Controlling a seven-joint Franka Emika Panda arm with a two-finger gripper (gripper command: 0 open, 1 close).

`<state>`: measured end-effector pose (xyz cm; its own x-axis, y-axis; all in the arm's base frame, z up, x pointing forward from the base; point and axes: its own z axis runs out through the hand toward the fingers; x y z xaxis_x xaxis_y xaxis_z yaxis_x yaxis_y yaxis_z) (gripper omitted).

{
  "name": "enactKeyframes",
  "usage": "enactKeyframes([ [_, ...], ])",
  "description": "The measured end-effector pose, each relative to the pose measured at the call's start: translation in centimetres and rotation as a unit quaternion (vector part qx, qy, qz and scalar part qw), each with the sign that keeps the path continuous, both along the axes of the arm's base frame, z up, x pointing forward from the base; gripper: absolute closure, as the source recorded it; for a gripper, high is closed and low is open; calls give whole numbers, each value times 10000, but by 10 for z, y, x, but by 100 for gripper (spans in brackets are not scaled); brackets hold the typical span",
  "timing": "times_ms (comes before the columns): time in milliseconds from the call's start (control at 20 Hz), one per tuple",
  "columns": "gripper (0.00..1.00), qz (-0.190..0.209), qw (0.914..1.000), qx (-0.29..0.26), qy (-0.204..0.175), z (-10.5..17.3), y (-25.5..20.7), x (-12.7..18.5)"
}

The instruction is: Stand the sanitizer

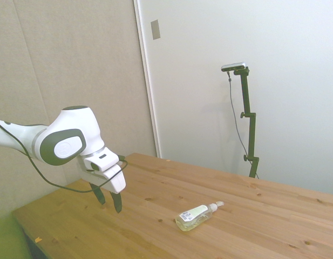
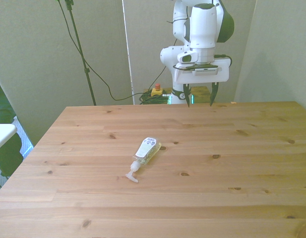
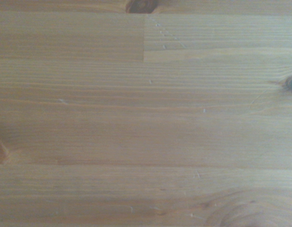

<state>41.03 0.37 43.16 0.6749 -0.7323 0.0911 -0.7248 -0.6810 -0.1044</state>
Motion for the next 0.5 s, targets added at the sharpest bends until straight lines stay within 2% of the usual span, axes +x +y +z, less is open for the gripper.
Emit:
enactKeyframes([
  [250, 0, -164, 9999, 39, -21, 3, -19, 6],
  [500, 0, -866, 9956, -97, -340, 29, -104, 46],
])
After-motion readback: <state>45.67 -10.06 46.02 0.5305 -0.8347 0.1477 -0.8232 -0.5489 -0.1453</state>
